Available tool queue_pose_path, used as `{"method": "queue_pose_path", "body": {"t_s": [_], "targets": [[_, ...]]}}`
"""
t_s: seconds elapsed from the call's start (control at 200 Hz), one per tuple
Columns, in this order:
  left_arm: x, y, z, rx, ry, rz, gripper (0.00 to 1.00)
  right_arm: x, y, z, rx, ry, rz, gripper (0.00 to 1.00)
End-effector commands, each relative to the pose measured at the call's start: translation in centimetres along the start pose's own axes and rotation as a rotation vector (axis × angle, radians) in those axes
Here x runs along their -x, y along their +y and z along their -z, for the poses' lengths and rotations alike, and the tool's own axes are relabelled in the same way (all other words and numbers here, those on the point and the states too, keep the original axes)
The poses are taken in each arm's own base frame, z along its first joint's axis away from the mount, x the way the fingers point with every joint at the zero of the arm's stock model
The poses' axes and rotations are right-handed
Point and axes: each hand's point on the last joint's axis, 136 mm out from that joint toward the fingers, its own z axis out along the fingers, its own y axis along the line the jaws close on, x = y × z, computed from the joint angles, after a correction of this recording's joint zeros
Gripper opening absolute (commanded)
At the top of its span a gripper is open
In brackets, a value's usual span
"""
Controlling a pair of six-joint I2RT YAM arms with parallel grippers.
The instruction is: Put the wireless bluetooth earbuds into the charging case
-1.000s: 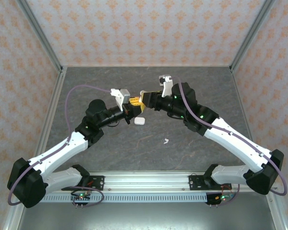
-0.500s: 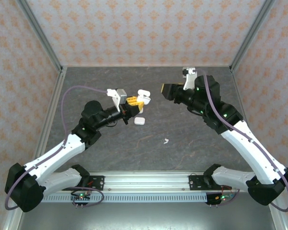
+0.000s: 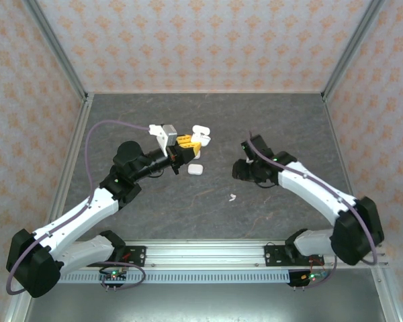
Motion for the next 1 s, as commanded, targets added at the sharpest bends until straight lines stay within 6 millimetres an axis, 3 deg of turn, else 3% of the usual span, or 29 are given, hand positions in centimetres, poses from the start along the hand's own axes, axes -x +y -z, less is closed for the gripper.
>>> {"method": "queue_pose_path", "body": {"t_s": [0.0,0.105,0.32,0.866,0.996], "targets": [[1.7,-0.7,0.1,-0.009,-0.039,-0.040,0.00,-1.9,0.7,-2.4,0.011,0.069,-0.041,0.44],[1.6,-0.5,0.1,-0.004,-0.035,-0.039,0.00,-2.8,0.3,-4.0,-0.038,0.103,-0.021,0.44],[1.4,-0.4,0.0,-0.001,-0.027,-0.036,0.00,-3.2,0.1,-5.3,-0.076,0.151,0.014,0.43],[1.1,-0.4,0.2,0.004,-0.026,-0.031,0.00,-5.7,0.1,-7.2,-0.124,0.275,0.086,0.36],[1.0,-0.4,0.3,0.007,-0.027,-0.031,0.00,-5.9,-0.3,-7.5,-0.142,0.279,0.092,0.30]]}}
